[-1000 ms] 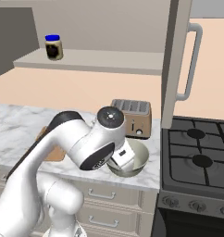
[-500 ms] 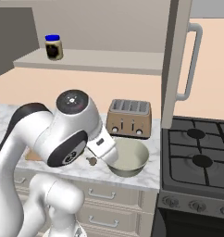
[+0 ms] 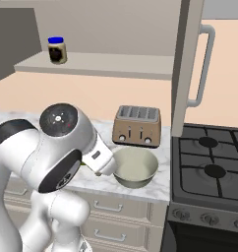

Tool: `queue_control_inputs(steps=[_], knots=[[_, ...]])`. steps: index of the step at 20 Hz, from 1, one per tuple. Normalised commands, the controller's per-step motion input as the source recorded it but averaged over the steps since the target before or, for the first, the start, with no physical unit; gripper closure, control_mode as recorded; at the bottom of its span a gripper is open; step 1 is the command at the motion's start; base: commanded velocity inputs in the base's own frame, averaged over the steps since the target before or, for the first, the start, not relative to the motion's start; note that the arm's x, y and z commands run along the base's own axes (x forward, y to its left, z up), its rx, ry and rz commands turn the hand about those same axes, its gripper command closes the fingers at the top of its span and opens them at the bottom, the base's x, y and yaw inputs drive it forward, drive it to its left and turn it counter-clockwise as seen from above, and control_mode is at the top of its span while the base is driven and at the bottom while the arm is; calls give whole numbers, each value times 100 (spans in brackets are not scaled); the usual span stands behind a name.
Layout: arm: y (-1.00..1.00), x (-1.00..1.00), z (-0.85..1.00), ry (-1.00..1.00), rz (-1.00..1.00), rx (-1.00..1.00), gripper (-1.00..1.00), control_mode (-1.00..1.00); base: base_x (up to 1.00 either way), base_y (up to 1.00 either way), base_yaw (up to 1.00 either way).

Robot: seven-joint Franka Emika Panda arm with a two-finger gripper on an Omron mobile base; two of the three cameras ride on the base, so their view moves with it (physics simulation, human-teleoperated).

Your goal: Open the cabinet. Place the bowl and condiment on the counter. Then place the lime and garlic on the cutting board.

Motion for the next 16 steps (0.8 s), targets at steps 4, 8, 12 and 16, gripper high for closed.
queue_control_inputs(steps=[4,8,12,16], knots=[[14,-9,36,-5,17,-4,-100,-100,0,0,0],[28,-28,68,0,20,-26,-100,-100,0,0,0],[32,-49,79,0,16,-24,-100,-100,0,0,0],[43,-41,58,-2,14,-12,-100,-100,0,0,0]])
